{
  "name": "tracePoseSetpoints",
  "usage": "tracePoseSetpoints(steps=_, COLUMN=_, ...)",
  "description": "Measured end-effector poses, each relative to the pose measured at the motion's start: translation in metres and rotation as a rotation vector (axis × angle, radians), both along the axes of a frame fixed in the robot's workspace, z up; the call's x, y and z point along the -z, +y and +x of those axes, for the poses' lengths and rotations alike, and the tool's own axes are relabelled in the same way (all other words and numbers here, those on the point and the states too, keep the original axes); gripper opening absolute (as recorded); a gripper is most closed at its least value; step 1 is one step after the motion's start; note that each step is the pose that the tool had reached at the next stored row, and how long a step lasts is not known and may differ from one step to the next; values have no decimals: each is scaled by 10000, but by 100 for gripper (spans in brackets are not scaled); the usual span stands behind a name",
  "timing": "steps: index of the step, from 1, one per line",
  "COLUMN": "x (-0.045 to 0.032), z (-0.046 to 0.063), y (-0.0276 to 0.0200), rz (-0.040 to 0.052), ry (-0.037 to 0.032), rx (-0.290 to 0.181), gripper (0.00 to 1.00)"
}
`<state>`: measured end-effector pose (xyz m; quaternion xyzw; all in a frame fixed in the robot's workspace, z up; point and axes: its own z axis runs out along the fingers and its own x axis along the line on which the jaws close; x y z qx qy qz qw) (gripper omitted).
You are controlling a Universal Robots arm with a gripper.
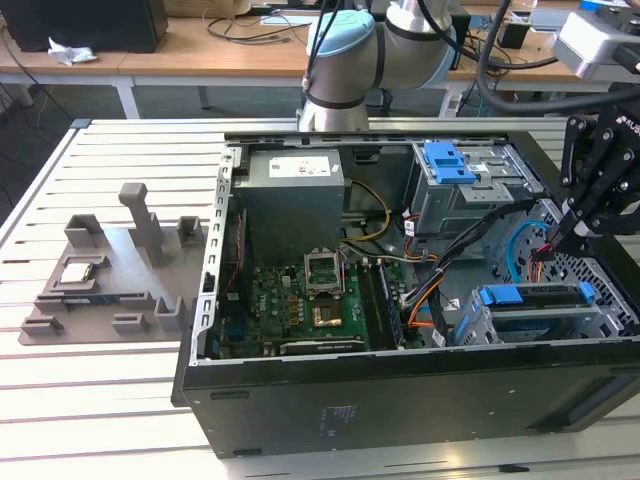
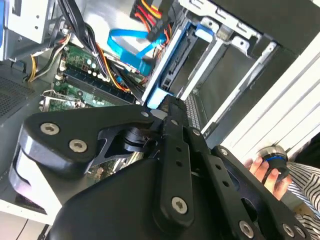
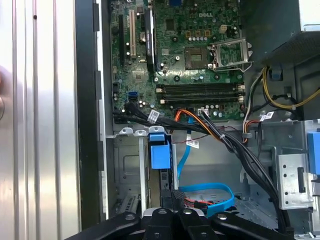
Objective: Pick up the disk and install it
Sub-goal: 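Insert the disk into the insertion slot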
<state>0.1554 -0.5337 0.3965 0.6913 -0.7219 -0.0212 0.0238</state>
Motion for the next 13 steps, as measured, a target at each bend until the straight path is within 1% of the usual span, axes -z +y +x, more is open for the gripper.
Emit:
tracePoseSetpoints(steps=1, x=30, z=48, y=28, rz=-47, ry=7, rx=0, gripper=11)
tracePoseSetpoints(steps=4, x=92, z=110, y=43, rz=-91, ry=17, rx=-1, gripper=11)
tracePoseSetpoints(steps=7, x=139, z=154, y=53, rz=-108, ry=22, rx=0, gripper=11)
tracePoseSetpoints(steps=10, x=152, z=201, y=72, rz=-111, ry=23, rx=0, gripper=11)
tracePoseSetpoints(steps=13, x=152, z=204, y=73, rz=-112, ry=23, rx=1, gripper=11)
